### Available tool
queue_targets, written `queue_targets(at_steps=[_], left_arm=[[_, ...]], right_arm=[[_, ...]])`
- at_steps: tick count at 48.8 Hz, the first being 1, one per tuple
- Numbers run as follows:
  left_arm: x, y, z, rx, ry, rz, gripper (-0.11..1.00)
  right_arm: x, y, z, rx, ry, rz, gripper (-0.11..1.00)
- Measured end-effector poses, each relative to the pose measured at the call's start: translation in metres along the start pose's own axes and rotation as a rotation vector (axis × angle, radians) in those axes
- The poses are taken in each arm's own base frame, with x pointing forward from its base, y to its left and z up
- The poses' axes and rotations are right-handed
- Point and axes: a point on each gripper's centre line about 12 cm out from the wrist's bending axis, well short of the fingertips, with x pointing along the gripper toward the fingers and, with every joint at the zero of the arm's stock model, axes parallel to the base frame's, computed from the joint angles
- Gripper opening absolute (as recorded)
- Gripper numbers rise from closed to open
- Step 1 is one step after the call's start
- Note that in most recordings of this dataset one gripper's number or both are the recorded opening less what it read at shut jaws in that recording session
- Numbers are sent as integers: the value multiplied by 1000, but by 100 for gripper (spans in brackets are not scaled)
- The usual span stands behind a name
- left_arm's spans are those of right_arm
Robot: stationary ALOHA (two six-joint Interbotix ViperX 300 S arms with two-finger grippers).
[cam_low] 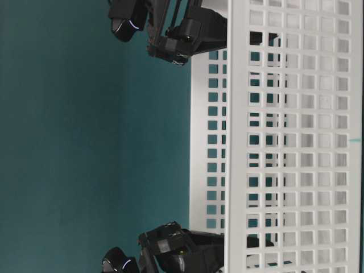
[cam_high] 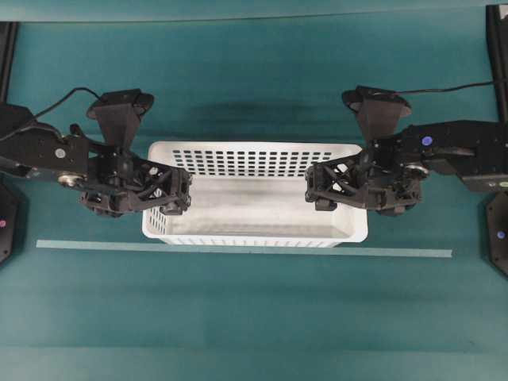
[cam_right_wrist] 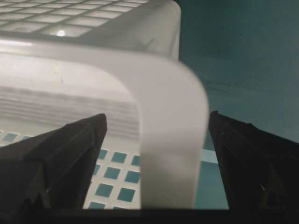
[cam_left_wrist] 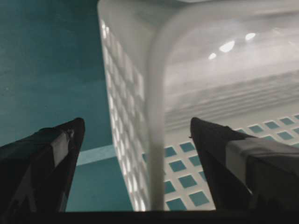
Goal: Lift the white basket with both hands.
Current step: 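Lower both grippers onto the basket end rims and close them, then lift the basket with both grippers and pull it back toward the arms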
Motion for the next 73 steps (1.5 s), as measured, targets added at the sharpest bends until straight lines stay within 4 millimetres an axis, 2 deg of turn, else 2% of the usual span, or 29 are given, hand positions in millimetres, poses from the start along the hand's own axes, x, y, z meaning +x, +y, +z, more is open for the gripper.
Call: queue_targets(at_steps=[5, 9, 12, 18, 21, 23, 61, 67, 73], left_arm=[[0, 0, 0, 2, -1, -6, 88], [0, -2, 0, 2, -3, -23, 77], [1, -3, 0, 0, -5, -35, 62], [2, -1, 0, 3, -4, -30, 26], [3, 0, 0, 0, -3, -27, 14], [3, 0, 0, 3, -3, -26, 9], [0, 1, 0, 2, -5, -35, 9], [-9, -2, 1, 1, -10, -62, 9], [-29, -7, 2, -1, -17, -98, 9]], right_arm=[[0, 2, 1, 0, -5, 19, 88], [0, 3, 1, 6, -6, 27, 78], [0, 3, 1, 14, -3, 29, 64], [2, 0, 0, 39, 10, 19, 33], [3, -2, 0, 44, 12, 13, 25], [3, -3, 0, 41, 13, 10, 21], [2, -2, 1, 45, 13, 11, 21], [-3, -1, 0, 51, 22, -3, 21], [-24, 7, -1, 44, 33, -11, 21]])
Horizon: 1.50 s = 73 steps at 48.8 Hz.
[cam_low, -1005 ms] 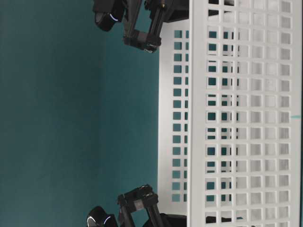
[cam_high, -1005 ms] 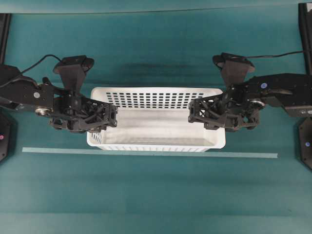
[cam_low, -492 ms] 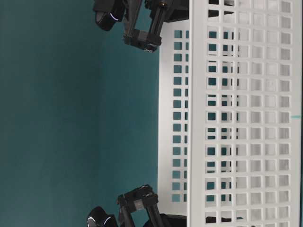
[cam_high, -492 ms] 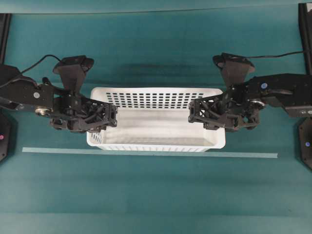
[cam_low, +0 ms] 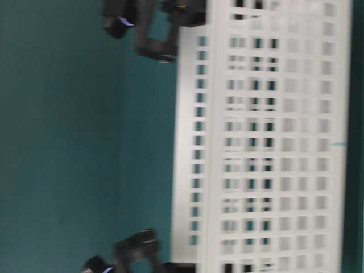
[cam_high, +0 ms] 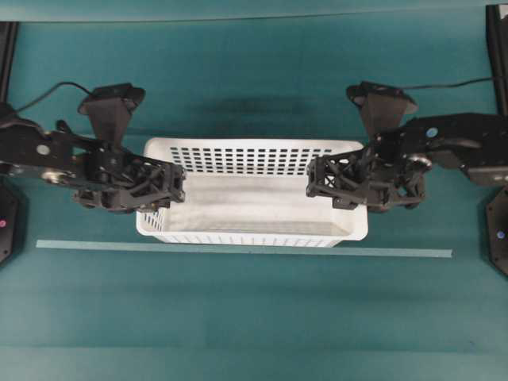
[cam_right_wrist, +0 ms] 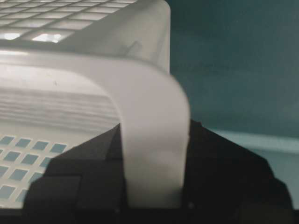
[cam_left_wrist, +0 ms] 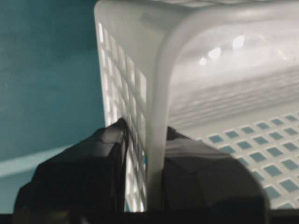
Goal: Lift the white basket with both hands.
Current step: 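Lift the basket with both grippers and pull it back toward the arms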
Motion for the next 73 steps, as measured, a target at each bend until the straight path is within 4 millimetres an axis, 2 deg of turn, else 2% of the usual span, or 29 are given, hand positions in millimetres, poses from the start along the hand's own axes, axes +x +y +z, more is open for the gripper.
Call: queue_targets(at_steps=[18, 32, 43, 54, 73], left_arm=[[-69, -35, 6, -2, -17, -94, 9], [-125, -62, 6, 13, -2, -48, 9], [-150, -77, 6, 20, -2, -67, 9], [-185, -89, 12, 33, -23, -141, 9], [-248, -111, 19, 43, -36, -173, 9]], right_arm=[[-81, 20, -5, -28, 27, -14, 21], [-131, 38, -9, -56, 35, 2, 21], [-166, 47, -12, -80, 22, 15, 21], [-215, 58, -14, -109, -16, 55, 21], [-267, 69, -17, -153, -55, 90, 21]])
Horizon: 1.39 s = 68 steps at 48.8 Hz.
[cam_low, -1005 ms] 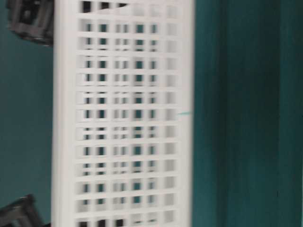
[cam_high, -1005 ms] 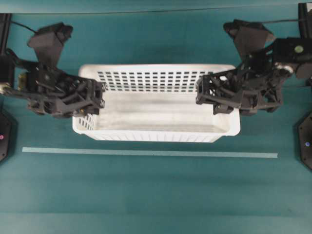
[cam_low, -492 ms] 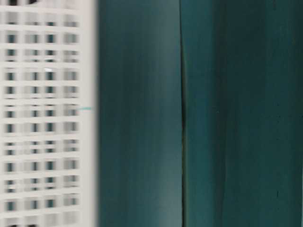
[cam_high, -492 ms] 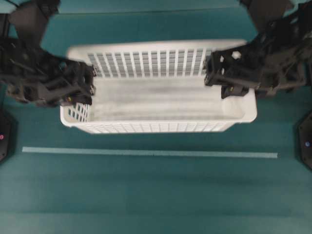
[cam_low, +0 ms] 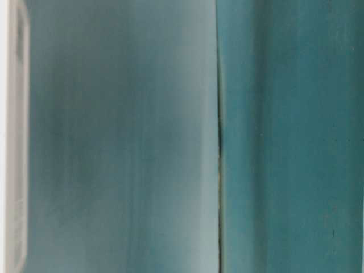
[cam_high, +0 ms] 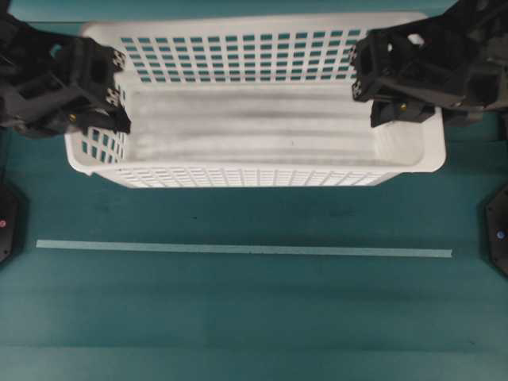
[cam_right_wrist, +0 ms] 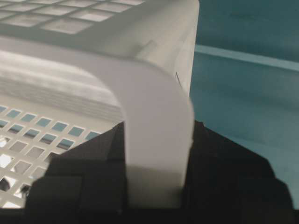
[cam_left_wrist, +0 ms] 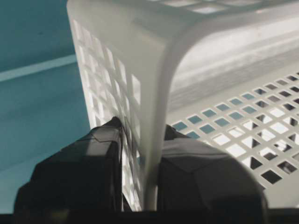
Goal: Lift the white basket with both hands.
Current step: 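Lift the basket with both grippers and pull it back toward the arms, then hold the basket raised with both grippers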
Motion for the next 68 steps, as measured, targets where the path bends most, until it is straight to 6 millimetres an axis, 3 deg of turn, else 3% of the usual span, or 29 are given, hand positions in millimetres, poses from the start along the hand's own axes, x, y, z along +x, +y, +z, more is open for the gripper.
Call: queue_targets(at_steps=[19, 30, 47, 68], left_arm=[[-31, -27, 4, 39, 4, 7, 9], [-53, -41, 6, 57, 14, 64, 9], [-63, -63, 11, 122, 20, 82, 9], [-63, -64, 11, 132, 33, 124, 9]], right_arm=[[-35, 12, 1, -15, 4, -41, 21], [-46, 18, 5, -34, -23, -35, 21], [-65, 14, 4, -34, -40, -28, 21], [-68, 18, 1, -53, -39, -21, 21]])
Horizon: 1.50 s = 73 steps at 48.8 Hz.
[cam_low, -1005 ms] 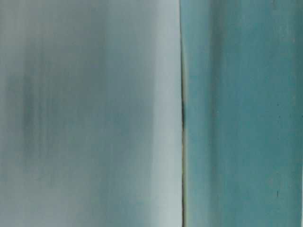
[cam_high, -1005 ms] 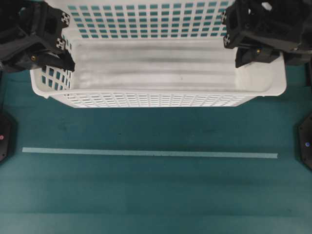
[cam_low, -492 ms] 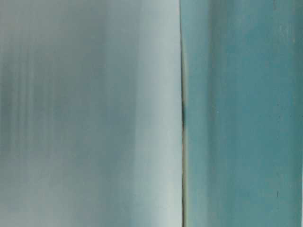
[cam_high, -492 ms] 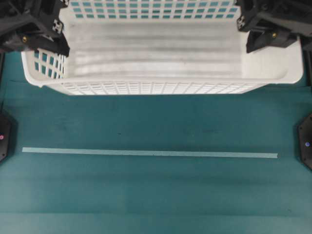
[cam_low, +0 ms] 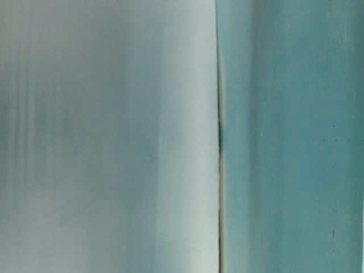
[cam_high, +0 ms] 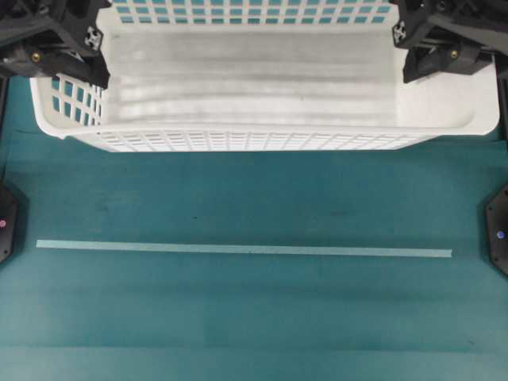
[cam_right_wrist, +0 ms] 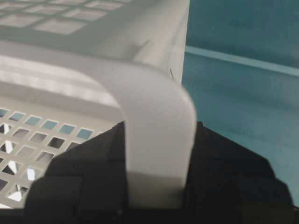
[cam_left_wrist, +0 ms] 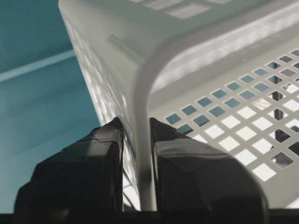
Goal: Lift the white basket with both hands.
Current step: 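Hold the basket raised with both grippers, then move the held basket forward and lower it onto the table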
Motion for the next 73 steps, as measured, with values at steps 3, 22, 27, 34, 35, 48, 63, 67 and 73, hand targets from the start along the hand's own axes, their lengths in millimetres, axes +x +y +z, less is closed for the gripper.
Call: queue_targets(at_steps=[3, 22, 27, 34, 35, 48, 63, 67, 73], left_arm=[[0, 0, 0, -1, -1, 0, 9], [2, -1, 0, 1, 1, 6, 9], [3, -1, -1, 2, 3, 7, 9], [17, 2, -3, 44, 23, 52, 9], [22, 4, -3, 49, 28, 66, 9], [58, 19, -9, 55, 54, 137, 9], [99, 50, -19, 57, 60, 153, 9], [116, 60, -23, 57, 54, 134, 9], [142, 74, -26, 55, 43, 112, 9]], right_arm=[[0, 0, 0, 1, -1, 0, 21], [4, -1, 1, -14, -4, -17, 21], [7, -1, 0, -15, -1, -27, 21], [13, -2, 0, -35, 6, -48, 21], [15, -3, 0, -40, 8, -55, 21], [57, -9, -1, -55, 33, -131, 21], [121, -23, -7, -49, 43, -49, 21], [138, -32, -10, -26, 50, -40, 21], [161, -44, -15, 11, 60, -43, 21]])
